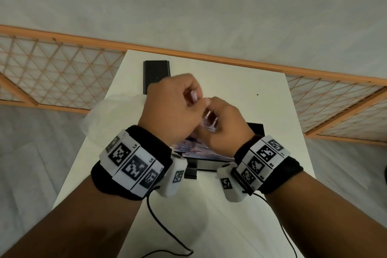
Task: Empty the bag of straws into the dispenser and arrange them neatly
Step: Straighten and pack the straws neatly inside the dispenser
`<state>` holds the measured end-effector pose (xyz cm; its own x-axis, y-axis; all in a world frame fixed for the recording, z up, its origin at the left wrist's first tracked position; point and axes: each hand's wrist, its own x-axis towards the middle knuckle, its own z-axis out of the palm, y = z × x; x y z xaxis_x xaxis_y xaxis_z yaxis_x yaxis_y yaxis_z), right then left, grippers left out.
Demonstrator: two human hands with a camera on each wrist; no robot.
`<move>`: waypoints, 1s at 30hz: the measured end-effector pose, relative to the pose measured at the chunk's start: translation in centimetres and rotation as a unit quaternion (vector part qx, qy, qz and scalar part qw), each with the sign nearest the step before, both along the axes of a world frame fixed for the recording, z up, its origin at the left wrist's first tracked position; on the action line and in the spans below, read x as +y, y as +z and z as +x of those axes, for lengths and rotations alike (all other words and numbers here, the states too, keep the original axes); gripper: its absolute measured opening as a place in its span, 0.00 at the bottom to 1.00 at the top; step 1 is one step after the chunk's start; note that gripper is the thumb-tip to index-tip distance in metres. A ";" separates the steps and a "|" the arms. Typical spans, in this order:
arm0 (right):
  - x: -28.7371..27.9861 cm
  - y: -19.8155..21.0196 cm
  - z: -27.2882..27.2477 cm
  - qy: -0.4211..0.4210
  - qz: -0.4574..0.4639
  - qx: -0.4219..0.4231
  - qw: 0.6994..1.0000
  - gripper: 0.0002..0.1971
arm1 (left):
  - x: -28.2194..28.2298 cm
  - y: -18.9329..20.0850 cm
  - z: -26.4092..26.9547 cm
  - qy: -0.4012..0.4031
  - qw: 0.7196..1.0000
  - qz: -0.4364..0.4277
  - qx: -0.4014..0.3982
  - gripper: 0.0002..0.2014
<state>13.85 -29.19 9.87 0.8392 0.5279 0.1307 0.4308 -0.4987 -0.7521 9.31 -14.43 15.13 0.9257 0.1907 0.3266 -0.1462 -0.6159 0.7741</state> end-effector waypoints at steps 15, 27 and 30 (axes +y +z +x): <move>-3.8 3.2 0.5 -0.048 -0.011 0.017 0.999 0.27 | 2.4 -8.1 -0.9 0.267 0.933 -0.241 0.029 0.17; -7.7 -5.1 -0.7 0.039 -0.226 0.008 0.973 0.29 | -1.0 -12.2 -0.1 0.095 0.866 -0.451 0.193 0.42; -7.6 -5.4 -0.3 0.044 -0.237 0.003 0.971 0.30 | -1.5 -10.1 0.2 0.109 0.869 -0.467 0.125 0.32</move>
<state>13.57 -36.80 4.43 0.7882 0.5973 -0.1483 0.4841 -0.7505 -0.4498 9.53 -15.88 5.02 0.8542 0.4443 -0.2700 0.1387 0.3058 0.9419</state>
